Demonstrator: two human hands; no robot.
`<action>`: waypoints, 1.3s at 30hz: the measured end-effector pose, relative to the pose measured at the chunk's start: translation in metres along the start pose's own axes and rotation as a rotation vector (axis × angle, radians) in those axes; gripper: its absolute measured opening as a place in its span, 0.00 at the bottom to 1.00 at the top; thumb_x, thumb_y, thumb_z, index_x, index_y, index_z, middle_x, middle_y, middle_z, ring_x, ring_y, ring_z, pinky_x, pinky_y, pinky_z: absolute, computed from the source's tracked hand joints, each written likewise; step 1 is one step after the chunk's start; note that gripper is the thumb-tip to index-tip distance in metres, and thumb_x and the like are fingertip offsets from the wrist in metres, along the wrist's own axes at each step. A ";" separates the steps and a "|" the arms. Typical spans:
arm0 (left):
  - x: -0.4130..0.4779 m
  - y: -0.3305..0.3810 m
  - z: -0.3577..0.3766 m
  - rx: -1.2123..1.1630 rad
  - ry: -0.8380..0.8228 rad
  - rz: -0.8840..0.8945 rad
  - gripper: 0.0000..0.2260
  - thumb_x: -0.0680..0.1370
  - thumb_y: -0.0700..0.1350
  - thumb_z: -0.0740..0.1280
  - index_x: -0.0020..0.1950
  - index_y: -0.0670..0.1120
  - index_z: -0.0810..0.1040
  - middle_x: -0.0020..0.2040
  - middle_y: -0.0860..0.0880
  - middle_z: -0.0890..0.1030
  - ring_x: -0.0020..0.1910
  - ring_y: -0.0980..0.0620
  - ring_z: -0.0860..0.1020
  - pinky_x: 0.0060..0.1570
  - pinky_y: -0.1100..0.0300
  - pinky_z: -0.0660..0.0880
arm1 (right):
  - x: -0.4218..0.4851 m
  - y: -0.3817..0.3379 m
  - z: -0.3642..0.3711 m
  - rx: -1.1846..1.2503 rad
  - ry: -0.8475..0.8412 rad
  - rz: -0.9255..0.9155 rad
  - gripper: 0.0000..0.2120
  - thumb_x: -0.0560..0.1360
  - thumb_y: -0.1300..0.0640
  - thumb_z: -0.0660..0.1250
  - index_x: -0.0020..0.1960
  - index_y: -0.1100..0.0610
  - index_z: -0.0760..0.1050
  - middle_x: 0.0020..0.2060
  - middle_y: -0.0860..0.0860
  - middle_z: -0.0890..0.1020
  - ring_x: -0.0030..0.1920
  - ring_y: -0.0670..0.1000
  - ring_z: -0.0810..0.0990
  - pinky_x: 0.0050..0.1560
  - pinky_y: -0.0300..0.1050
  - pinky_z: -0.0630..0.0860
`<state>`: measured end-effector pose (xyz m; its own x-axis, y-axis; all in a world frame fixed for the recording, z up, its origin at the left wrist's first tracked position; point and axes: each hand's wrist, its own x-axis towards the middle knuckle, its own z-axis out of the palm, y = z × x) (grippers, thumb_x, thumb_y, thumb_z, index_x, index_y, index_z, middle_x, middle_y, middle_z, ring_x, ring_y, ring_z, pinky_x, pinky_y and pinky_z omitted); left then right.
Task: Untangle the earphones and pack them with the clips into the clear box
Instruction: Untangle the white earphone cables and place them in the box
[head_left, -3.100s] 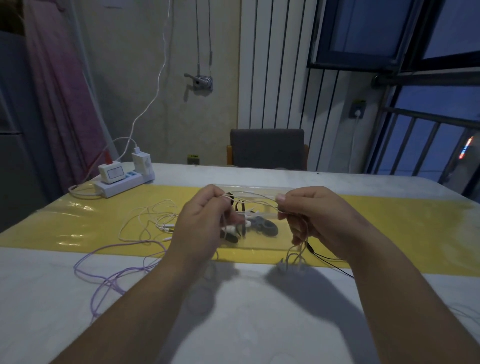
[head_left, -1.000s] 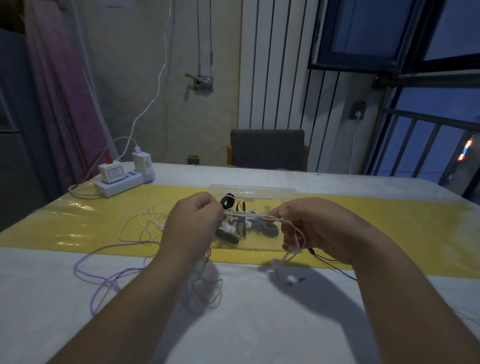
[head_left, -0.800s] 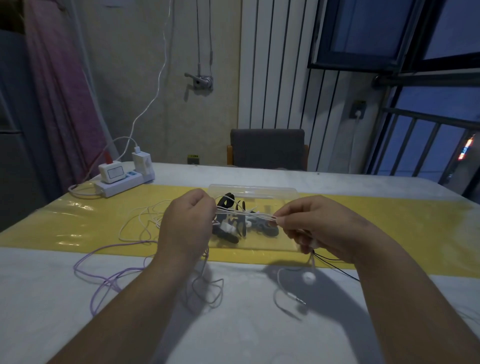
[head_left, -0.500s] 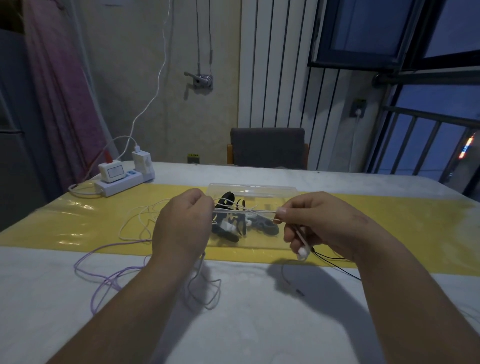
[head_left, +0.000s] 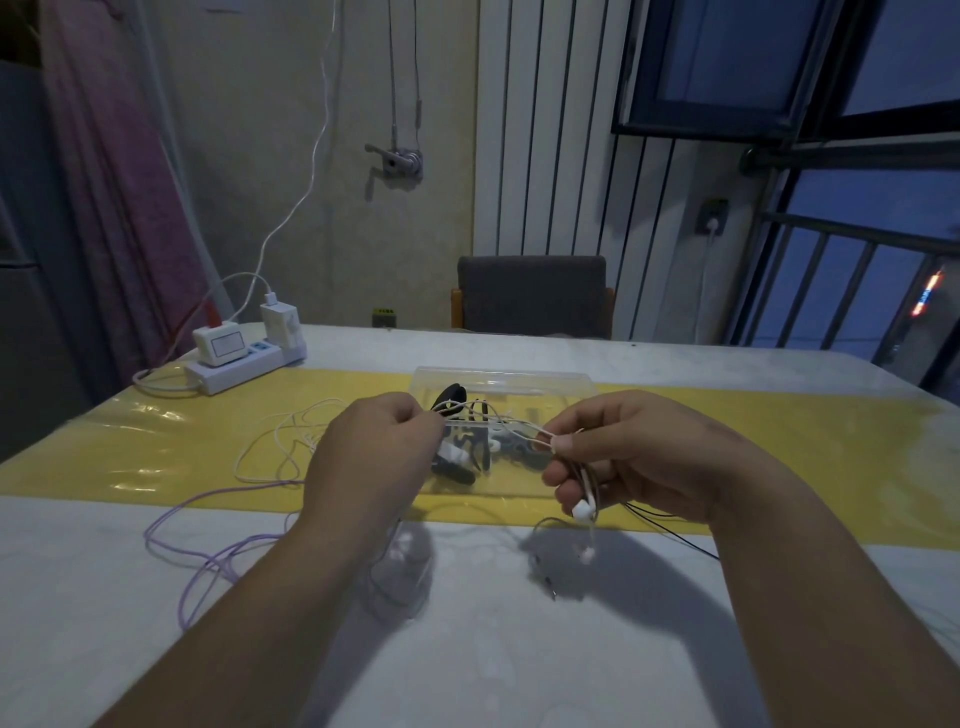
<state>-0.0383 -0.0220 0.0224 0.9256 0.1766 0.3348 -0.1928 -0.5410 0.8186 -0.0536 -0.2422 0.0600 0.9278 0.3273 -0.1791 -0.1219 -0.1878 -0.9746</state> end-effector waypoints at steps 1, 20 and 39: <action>-0.001 0.000 0.000 0.007 -0.001 -0.003 0.09 0.69 0.48 0.64 0.31 0.44 0.73 0.22 0.52 0.68 0.27 0.48 0.67 0.31 0.56 0.62 | 0.000 0.000 0.000 0.006 0.001 0.000 0.05 0.77 0.66 0.65 0.52 0.64 0.78 0.38 0.60 0.83 0.34 0.56 0.82 0.36 0.46 0.80; -0.001 0.001 0.005 -0.023 -0.188 0.046 0.08 0.77 0.41 0.67 0.51 0.53 0.82 0.38 0.57 0.78 0.36 0.54 0.78 0.35 0.59 0.72 | 0.003 0.001 0.002 -0.054 0.042 0.004 0.07 0.78 0.68 0.63 0.53 0.67 0.78 0.35 0.61 0.81 0.33 0.56 0.80 0.37 0.48 0.77; -0.004 0.009 0.000 -0.087 -0.568 -0.049 0.12 0.65 0.47 0.68 0.42 0.41 0.77 0.34 0.51 0.80 0.32 0.55 0.76 0.38 0.58 0.70 | 0.007 0.005 0.003 -0.177 0.104 -0.041 0.06 0.77 0.67 0.65 0.50 0.68 0.81 0.30 0.56 0.80 0.30 0.54 0.75 0.34 0.47 0.69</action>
<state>-0.0438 -0.0269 0.0283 0.9593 -0.2821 0.0121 -0.1491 -0.4698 0.8701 -0.0484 -0.2378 0.0535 0.9632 0.2427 -0.1157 -0.0274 -0.3394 -0.9402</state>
